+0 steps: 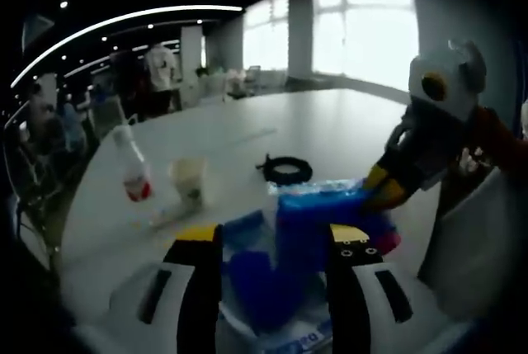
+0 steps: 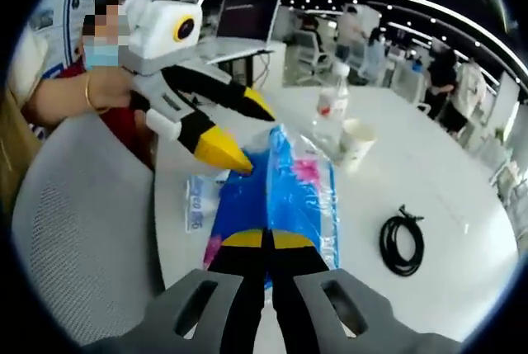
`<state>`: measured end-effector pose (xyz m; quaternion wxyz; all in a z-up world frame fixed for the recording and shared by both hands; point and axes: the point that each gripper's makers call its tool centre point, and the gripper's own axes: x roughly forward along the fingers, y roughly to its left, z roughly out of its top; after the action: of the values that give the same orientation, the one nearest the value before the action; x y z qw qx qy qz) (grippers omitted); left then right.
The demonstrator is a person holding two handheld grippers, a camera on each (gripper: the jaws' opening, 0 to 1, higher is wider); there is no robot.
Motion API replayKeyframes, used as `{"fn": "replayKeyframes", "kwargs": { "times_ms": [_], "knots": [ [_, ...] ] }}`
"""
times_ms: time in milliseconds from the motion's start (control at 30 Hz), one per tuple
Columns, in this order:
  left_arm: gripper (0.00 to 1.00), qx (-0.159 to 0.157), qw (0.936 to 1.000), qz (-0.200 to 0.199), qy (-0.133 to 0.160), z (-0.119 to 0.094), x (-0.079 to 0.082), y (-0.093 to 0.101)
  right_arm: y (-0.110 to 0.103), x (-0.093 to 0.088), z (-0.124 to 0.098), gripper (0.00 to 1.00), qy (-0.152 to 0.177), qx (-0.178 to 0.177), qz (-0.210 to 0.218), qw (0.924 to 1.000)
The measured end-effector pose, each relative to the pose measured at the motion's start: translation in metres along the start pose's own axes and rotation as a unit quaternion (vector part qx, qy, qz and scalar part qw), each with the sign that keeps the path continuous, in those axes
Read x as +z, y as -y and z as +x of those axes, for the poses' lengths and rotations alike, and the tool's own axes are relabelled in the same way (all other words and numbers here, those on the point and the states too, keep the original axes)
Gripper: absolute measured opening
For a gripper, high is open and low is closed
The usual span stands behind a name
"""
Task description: Arrange the tabletop items into an orderly group along one side of the table until the central work area is clear of visible clutter.
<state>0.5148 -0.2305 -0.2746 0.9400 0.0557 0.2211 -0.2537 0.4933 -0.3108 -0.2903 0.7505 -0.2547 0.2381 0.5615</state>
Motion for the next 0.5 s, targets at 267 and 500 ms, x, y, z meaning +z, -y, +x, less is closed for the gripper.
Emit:
{"fn": "replayKeyframes", "kwargs": {
  "times_ms": [267,500],
  "knots": [
    [0.20,-0.025,0.9995,-0.019,-0.004,0.0006,-0.0022,0.0076,-0.0044,0.0083,-0.0017,0.01,0.016,0.008,-0.040,0.9991],
    [0.04,-0.016,0.9992,-0.034,-0.009,0.0003,-0.0033,0.0063,0.0025,0.0042,-0.0022,0.01,0.008,-0.004,-0.037,0.9993]
  ]
}}
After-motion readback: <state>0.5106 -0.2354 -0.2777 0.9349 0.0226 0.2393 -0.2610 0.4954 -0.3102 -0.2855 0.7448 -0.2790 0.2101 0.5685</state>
